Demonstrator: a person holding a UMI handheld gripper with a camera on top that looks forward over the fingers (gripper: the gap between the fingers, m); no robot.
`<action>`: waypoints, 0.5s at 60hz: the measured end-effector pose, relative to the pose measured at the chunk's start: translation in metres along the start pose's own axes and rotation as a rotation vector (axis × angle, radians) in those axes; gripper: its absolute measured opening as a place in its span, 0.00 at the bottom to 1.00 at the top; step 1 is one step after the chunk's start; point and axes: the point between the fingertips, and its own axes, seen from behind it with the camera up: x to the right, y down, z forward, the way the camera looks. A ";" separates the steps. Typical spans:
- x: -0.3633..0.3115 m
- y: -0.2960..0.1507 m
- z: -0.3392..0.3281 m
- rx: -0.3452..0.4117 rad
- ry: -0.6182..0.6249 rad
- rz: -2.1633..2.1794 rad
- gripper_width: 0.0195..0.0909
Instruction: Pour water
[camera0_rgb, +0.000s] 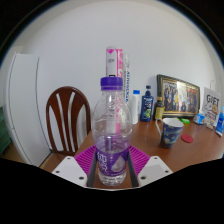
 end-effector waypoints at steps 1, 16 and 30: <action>0.000 0.000 0.000 0.003 0.004 -0.006 0.45; -0.003 -0.008 -0.004 0.018 -0.003 0.021 0.17; 0.006 -0.092 -0.004 0.085 -0.113 0.408 0.17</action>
